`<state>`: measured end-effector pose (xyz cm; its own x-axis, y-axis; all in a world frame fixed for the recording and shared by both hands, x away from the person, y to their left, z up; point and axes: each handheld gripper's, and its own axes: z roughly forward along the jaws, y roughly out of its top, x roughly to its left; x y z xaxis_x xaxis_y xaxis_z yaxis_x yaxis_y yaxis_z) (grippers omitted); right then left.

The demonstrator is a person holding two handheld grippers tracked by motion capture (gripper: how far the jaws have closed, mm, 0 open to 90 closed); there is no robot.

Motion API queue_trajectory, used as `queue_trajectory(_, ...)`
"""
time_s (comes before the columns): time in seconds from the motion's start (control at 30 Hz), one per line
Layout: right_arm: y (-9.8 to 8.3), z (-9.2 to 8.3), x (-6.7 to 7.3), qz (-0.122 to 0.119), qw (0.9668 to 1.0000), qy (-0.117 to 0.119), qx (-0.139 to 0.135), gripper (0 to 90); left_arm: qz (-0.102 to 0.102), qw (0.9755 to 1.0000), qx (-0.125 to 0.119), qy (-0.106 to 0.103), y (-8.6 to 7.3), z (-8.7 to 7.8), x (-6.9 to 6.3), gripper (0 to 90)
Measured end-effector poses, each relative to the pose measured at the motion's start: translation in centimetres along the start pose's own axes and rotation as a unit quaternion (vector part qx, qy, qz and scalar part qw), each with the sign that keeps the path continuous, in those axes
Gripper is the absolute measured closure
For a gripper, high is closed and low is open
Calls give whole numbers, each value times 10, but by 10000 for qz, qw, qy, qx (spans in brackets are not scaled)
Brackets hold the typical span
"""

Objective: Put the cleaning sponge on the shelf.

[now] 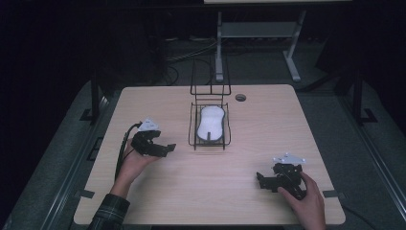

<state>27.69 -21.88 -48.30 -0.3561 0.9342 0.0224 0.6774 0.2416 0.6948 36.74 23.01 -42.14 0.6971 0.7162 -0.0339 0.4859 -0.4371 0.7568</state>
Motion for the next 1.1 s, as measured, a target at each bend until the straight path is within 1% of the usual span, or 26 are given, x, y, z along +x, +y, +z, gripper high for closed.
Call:
queue_trajectory(0.03,0,0,0,1,10000,0,0,0,8,10000,26,47,-5,-4,-2,126)
queue_trajectory(0.1,0,0,0,-1,10000,2,1,0,-14,10000,2,26,-7,-7,-3,126)
queue_trajectory(0.2,0,0,0,1,10000,1,0,0,23,10000,-31,72,-15,-14,-7,126)
queue_trajectory(0.27,0,0,0,-6,10000,1,0,0,87,9997,-145,150,-22,-22,-10,127)
queue_trajectory(0.3,0,0,0,-6,10000,1,0,0,87,9997,-145,150,-22,-22,-10,128)
queue_trajectory(0.37,0,0,0,-9,10000,4,-2,0,89,9995,-202,211,-28,-25,-12,128)
queue_trajectory(0.47,0,0,0,-7,10000,4,-1,0,59,9996,-211,185,-35,-29,-16,131)
queue_trajectory(0.57,0,0,0,-5,10000,6,-2,0,82,9995,-167,269,-42,-31,-21,135)
queue_trajectory(0.73,0,0,0,-11,10000,9,-2,0,66,9997,-43,250,-54,-36,-26,134)
queue_trajectory(0.8,0,0,0,-13,10000,13,-1,0,44,9997,-14,252,-64,-38,-30,134)
queue_trajectory(0.83,0,0,0,-13,10000,13,-1,0,44,9997,-14,252,-64,-38,-30,134)
queue_trajectory(0.87,0,0,0,-15,10000,14,-1,0,77,9997,25,251,-66,-40,-31,134)
queue_trajectory(1.03,0,0,0,-16,10000,14,-2,0,80,9995,81,290,-77,-43,-35,133)
queue_trajectory(1.1,0,0,0,-17,10000,15,-1,0,71,9995,155,269,-82,-42,-36,133)
